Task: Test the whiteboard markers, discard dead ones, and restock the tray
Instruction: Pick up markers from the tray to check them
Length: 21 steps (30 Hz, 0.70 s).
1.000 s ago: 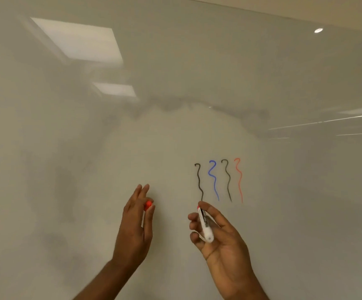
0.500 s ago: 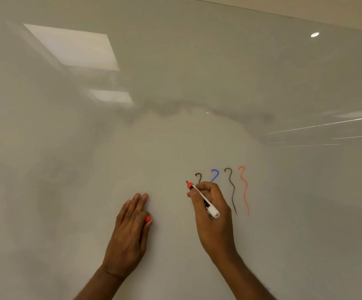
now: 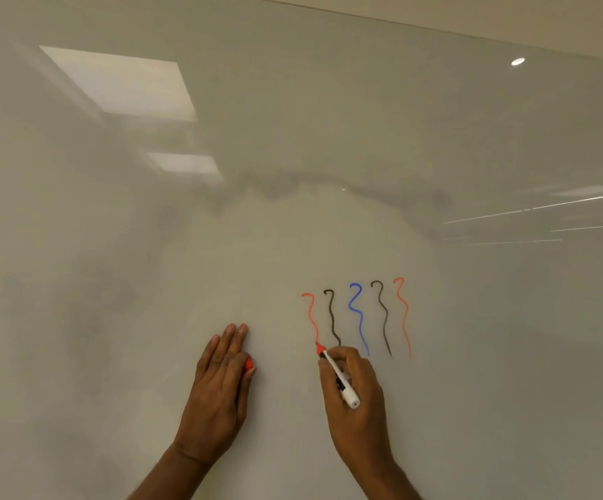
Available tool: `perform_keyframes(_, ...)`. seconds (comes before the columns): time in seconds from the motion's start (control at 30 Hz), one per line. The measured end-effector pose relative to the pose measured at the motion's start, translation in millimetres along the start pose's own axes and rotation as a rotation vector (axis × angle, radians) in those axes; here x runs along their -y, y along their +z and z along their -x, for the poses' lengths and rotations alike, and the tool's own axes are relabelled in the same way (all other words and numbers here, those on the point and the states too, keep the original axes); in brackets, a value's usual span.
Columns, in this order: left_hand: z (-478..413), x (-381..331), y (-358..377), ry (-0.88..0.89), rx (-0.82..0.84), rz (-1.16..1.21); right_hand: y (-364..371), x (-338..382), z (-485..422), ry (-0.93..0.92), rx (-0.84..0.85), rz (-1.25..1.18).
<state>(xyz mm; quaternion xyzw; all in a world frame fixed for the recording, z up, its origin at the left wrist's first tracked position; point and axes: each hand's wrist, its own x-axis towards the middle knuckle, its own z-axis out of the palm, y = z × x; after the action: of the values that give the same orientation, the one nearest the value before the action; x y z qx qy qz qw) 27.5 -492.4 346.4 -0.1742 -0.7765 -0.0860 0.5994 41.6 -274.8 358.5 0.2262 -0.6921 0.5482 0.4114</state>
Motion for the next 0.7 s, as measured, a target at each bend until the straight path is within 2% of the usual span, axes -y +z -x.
perform_keyframes(0.07,-2.8,-8.2,-7.0,-0.026,0.015,0.024,-9.3,-1.8,13.8,0.068,0.062,0.045)
perform_keyframes(0.13,-2.5,-20.7,-16.5,-0.101,0.021,0.09,-19.4,5.5,26.1,0.145,0.098,-0.038)
perform_keyframes(0.3,3.8,-75.6,-49.0,-0.627,-0.116,0.485,-40.9,43.1,52.3,0.198,0.118,-0.302)
perform_keyframes(0.37,-1.3,-93.8,-63.8,-0.916,-0.153,0.803,-44.6,56.2,61.4,0.184,0.184,-0.393)
perform_keyframes(0.43,-3.5,-99.9,-73.4,-1.188,-0.158,1.221,-46.9,66.9,69.3,0.155,0.269,-0.451)
perform_keyframes(0.5,-2.1,-103.6,-82.9,-1.355,-0.168,1.514,-47.7,74.5,75.4,0.126,0.363,-0.495)
perform_keyframes(0.6,1.5,-111.8,-94.8,-1.47,-0.172,1.702,-45.7,79.4,82.1,0.108,0.468,-0.515)
perform_keyframes(0.7,5.4,-120.6,-102.8,-1.477,-0.139,1.756,-43.3,76.2,86.9,0.122,0.513,-0.53)
